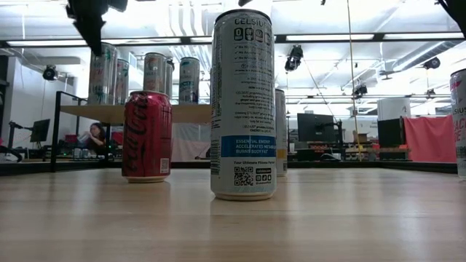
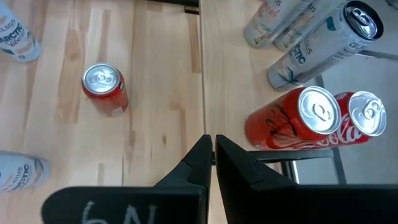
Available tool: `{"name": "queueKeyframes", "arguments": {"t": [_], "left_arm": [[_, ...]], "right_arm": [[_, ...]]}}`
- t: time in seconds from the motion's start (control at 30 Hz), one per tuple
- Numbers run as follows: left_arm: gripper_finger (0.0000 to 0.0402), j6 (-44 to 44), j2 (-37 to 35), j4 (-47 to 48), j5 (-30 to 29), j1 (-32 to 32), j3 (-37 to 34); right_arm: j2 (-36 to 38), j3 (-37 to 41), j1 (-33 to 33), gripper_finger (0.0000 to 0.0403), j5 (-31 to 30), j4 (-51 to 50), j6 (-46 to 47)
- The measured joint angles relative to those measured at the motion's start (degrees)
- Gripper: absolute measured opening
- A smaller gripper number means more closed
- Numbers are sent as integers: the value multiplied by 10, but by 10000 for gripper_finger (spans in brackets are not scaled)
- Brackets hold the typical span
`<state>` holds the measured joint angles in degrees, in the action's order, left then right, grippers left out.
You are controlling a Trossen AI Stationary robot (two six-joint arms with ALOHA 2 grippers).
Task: Place canned beverage on shelf
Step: Put the top white pink soda can on the shelf aligned with the other white pink soda can
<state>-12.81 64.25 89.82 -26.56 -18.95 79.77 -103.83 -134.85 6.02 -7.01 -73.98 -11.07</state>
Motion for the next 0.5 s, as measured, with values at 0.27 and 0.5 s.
{"name": "queueKeyframes", "arguments": {"t": [0.27, 0.5], "left_arm": [[0, 49, -6, -12, -48, -35, -13], [0, 63, -6, -27, -70, -39, -12]], "right_arm": [[0, 0, 0, 13, 0, -1, 1], [0, 0, 0, 13, 0, 0, 2]]}}
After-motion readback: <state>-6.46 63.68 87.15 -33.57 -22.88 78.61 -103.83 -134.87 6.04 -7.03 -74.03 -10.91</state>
